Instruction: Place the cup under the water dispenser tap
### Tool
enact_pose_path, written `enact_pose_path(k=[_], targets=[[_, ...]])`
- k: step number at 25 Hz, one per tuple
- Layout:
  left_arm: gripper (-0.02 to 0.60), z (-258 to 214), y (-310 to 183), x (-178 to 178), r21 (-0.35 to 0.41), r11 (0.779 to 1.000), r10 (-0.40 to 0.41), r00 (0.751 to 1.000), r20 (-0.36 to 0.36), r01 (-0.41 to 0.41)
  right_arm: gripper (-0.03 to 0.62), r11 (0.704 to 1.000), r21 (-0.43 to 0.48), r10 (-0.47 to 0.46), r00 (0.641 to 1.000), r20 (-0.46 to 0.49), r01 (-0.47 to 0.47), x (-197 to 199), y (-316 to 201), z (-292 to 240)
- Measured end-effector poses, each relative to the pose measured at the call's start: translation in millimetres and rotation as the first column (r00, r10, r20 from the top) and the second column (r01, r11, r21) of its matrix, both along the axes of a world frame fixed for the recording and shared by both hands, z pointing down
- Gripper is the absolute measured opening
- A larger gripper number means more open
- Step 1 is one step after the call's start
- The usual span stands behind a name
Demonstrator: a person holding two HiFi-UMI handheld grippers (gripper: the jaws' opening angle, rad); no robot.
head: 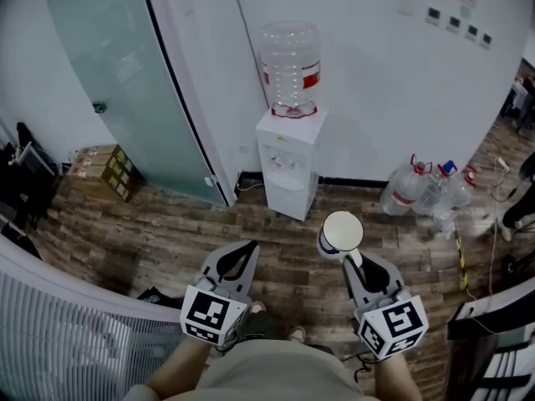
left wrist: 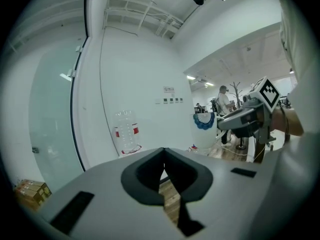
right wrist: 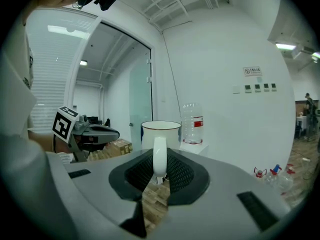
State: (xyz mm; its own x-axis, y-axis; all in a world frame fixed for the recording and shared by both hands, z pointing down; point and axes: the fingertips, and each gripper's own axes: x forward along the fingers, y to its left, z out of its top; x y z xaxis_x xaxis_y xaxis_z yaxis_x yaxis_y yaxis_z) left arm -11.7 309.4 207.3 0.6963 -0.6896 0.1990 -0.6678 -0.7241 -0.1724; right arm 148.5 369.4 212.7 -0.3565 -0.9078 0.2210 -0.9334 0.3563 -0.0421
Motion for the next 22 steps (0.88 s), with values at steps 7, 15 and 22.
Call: enact_pose_path(k=[7, 15, 22], targets=[[0.006, 8, -18, -1, -0.007, 0.999, -0.047, 0.999, -0.005, 0.047, 0.066, 0.999, -0.018, -0.031, 0.999, -0.009, 0.031, 1, -20, 12], [0.006, 24, -63, -11, -0.036, 0.996, -0.087, 0.996, -0.017, 0.087, 0.066, 0.997, -0.045, -0.058, 0.998, -0.019, 0.058, -6, -67, 26], [0.006, 34, -125, -18, -0.058, 0.994, -0.091, 0.996, -0.021, 0.09, 0.066, 0.996, -0.064, -0.058, 0.998, -0.024, 0.056, -12, -130, 33]])
